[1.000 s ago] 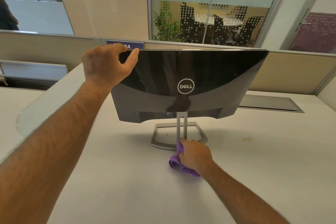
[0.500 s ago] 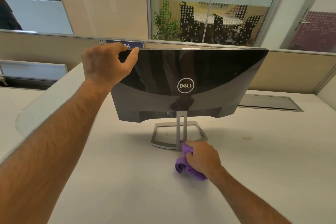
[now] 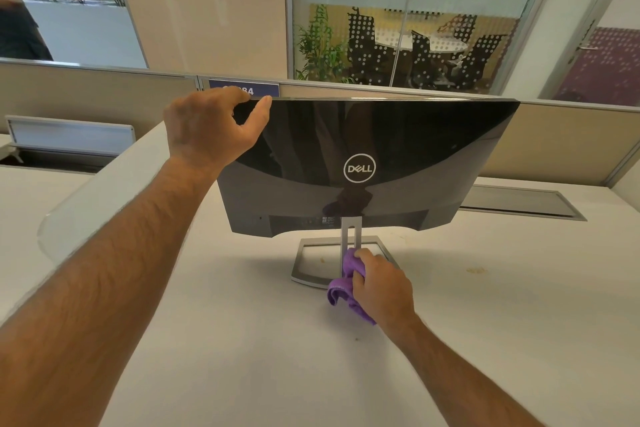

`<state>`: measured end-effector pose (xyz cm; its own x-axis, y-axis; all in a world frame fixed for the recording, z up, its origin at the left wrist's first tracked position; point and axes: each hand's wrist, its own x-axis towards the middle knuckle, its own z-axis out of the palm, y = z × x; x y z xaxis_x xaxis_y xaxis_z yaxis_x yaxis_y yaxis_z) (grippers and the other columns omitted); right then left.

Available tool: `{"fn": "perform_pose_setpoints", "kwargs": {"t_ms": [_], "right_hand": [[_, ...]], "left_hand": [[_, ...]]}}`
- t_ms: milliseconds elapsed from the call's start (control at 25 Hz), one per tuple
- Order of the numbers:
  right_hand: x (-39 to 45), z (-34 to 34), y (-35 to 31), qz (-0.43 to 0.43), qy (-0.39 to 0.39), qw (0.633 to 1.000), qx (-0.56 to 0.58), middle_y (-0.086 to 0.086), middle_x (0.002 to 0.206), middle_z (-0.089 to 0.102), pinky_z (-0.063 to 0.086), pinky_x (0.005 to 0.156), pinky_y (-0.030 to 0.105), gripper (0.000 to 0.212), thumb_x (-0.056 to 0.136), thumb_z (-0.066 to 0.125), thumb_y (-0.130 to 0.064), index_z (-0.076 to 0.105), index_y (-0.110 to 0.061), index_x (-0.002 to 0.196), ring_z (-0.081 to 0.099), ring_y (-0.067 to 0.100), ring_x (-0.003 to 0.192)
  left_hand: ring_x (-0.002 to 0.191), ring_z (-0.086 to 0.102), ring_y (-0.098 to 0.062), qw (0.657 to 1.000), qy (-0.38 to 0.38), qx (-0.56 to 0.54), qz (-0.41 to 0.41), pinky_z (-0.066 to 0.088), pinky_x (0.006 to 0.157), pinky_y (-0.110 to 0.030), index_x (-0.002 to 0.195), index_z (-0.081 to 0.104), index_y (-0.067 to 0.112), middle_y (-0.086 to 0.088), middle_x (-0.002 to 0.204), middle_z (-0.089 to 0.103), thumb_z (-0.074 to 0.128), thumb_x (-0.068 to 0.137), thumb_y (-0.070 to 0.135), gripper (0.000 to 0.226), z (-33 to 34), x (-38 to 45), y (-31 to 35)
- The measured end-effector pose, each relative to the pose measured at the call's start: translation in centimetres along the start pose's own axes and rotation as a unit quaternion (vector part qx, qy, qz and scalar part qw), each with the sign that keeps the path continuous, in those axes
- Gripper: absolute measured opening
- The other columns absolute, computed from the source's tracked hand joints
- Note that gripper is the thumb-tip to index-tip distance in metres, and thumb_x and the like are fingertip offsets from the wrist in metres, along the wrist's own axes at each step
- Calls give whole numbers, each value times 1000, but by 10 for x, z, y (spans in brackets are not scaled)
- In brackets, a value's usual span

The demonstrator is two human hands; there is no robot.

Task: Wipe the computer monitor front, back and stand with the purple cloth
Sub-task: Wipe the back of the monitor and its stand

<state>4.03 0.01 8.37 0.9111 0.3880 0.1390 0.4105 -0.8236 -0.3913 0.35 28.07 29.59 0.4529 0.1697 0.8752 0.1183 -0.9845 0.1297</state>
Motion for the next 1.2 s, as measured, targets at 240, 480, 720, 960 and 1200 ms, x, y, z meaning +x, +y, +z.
{"fn": "perform_pose_setpoints", "kwargs": {"t_ms": [240, 480, 720, 960, 1200], "right_hand": [[-15, 9, 7, -15, -1, 1000, -18, 3, 133, 56, 53, 85, 25, 57, 99, 50, -42, 36, -23, 151, 60, 19, 108], [-17, 12, 5, -38, -18, 997, -57, 3, 123, 62, 51, 79, 20, 60, 100, 45, -44, 29, -23, 154, 55, 12, 86], [-15, 22, 16, -32, 26, 997, -68, 1, 115, 65, 52, 76, 23, 49, 99, 41, -53, 55, -26, 137, 59, 15, 91], [-33, 27, 43, -245, -29, 968, -44, -2, 143, 50, 45, 100, 33, 69, 77, 58, -75, 53, -32, 131, 48, 22, 128], [-38, 31, 59, -225, 2, 970, -88, -2, 109, 70, 54, 66, 19, 59, 60, 89, -44, 68, -25, 112, 69, 21, 90]], "left_hand": [[75, 71, -25, 1000, 13, 11, 6, 47, 69, -26, 101, 77, 16, -6, 88, 77, 48, 93, 63, 55, 1, 1, 1], [76, 71, -25, 1000, 13, 8, 6, 48, 69, -27, 101, 76, 16, -6, 90, 77, 48, 93, 62, 55, 0, 0, 1], [75, 71, -23, 1000, 14, 6, 4, 50, 69, -27, 101, 77, 16, -5, 89, 77, 48, 93, 63, 56, 0, 1, 0], [77, 71, -23, 1000, 11, 11, 1, 48, 70, -27, 103, 76, 17, -5, 90, 77, 47, 93, 64, 57, 2, 0, 0], [77, 71, -23, 1000, 12, 6, 2, 49, 71, -27, 103, 76, 17, -5, 91, 77, 46, 93, 64, 57, 1, 0, -1]]}}
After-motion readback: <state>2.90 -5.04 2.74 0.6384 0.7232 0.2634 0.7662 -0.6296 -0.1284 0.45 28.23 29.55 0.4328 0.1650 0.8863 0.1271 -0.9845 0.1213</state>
